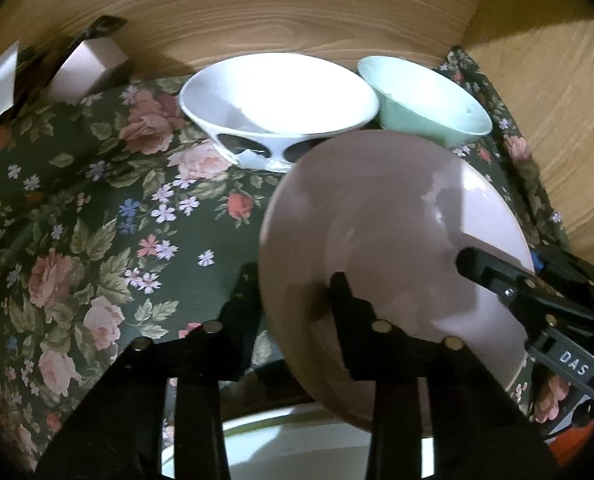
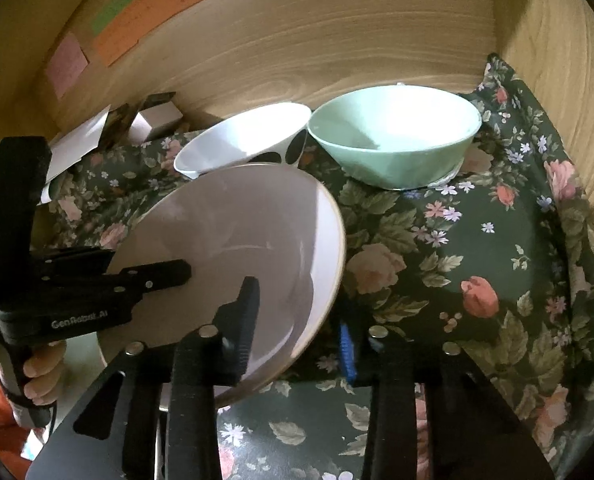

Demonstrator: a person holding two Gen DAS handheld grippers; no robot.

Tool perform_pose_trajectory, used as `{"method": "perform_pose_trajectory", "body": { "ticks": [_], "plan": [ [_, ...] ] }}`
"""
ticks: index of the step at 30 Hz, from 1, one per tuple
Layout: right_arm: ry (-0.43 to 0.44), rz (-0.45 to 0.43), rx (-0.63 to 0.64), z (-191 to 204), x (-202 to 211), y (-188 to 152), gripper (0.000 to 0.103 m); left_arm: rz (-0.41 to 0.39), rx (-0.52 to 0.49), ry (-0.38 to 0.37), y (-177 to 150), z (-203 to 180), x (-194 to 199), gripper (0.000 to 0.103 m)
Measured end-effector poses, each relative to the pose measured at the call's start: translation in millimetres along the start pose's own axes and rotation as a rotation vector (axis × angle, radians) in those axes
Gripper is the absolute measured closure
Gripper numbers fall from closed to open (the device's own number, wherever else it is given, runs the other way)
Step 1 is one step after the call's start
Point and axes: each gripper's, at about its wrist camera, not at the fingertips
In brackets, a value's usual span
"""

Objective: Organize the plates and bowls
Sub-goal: 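Move both grippers to the pale pink bowl rim and grip it, then lift the pale pink bowl with both grippers and carry it over the plates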

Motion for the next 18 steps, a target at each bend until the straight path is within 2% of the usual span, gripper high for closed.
{"method": "perform_pose_trajectory", "body": {
  "ticks": [1, 2, 8, 12, 18],
  "plan": [
    [-0.004, -0.002, 0.0, 0, 0, 0, 0.075, 0.0, -0.01, -0.008, 0, -2, 0, 0.078],
    [-0.011, -0.005, 0.001, 0, 1, 0, 0.078, 0.002, -0.015, -0.009, -1, -4, 0, 0.078],
    [-0.031, -0.007, 0.004, 1, 0, 0, 0.079, -0.027, -0.042, 0.02, 0, -15, 2, 0.078],
    [-0.032, -0.013, -0.009, 0, 5, -1, 0.079, -0.039, -0.04, 0.004, -1, -17, 9, 0.078],
    [-0.032, -0.075, 0.011, 8, 22, 1, 0.079, -0.076, -0.03, -0.016, -5, -16, 27, 0.078]
  ]
}}
Point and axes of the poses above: each gripper's, at about its wrist camera, not at the fingertips, and x roughly against the way its jaws point, z to its left, y to its top, and after that the axes turned 3 degrees about -z, right-handed
